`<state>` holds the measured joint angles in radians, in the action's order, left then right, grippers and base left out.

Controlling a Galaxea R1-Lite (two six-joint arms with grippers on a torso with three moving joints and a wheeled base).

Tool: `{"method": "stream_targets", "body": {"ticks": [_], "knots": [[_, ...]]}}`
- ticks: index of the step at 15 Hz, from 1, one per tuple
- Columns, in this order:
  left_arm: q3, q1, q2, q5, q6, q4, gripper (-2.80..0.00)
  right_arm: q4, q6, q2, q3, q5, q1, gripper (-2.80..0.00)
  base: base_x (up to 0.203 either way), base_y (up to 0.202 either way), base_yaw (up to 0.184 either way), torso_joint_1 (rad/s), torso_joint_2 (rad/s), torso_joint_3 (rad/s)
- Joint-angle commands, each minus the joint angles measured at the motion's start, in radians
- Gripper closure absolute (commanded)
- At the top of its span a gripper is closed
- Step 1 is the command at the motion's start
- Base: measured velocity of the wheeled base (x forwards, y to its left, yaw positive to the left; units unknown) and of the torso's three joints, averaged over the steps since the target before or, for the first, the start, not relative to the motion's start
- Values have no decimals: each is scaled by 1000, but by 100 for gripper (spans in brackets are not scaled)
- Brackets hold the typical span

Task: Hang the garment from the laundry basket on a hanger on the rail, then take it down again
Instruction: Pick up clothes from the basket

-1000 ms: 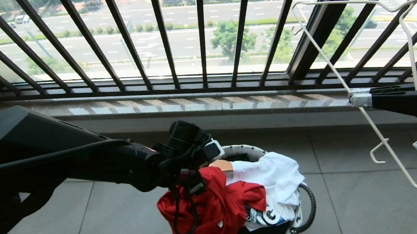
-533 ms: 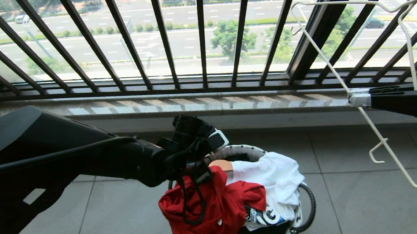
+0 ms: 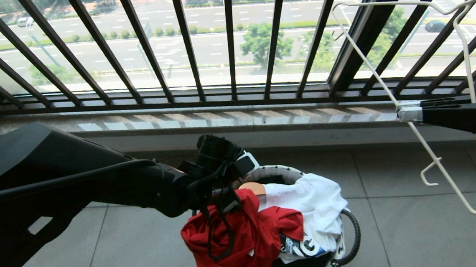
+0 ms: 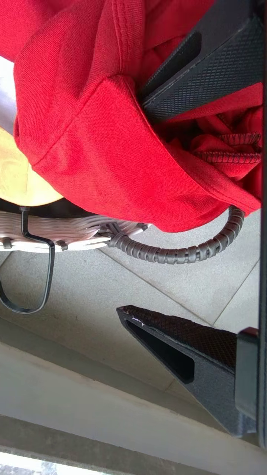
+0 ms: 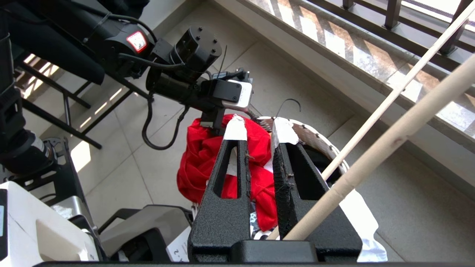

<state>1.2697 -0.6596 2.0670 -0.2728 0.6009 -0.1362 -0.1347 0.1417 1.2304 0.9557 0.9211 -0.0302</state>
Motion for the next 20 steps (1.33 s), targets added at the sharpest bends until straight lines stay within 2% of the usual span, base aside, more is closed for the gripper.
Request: {"method": "stream_targets", "body": {"ticks": [1,10,14,18,20], "knots": [[-9,0,0,-1,1,-2,-280,-2,1,1,0,5,0,0,0,0,0,0,0,0],[-30,-22,1,19,1,-9,-280,-2,1,0,0,5,0,0,0,0,0,0,0,0],[-30,-24,51,18,5,-107,-280,-3,1,0,0,5,0,0,0,0,0,0,0,0],[-44,-34,37,19,4,-101,-280,-11,1,1,0,5,1,0,0,0,0,0,0,0],[-58,-35,23,52,-1,-107,-280,-11,1,1,0,5,0,0,0,0,0,0,0,0]]}}
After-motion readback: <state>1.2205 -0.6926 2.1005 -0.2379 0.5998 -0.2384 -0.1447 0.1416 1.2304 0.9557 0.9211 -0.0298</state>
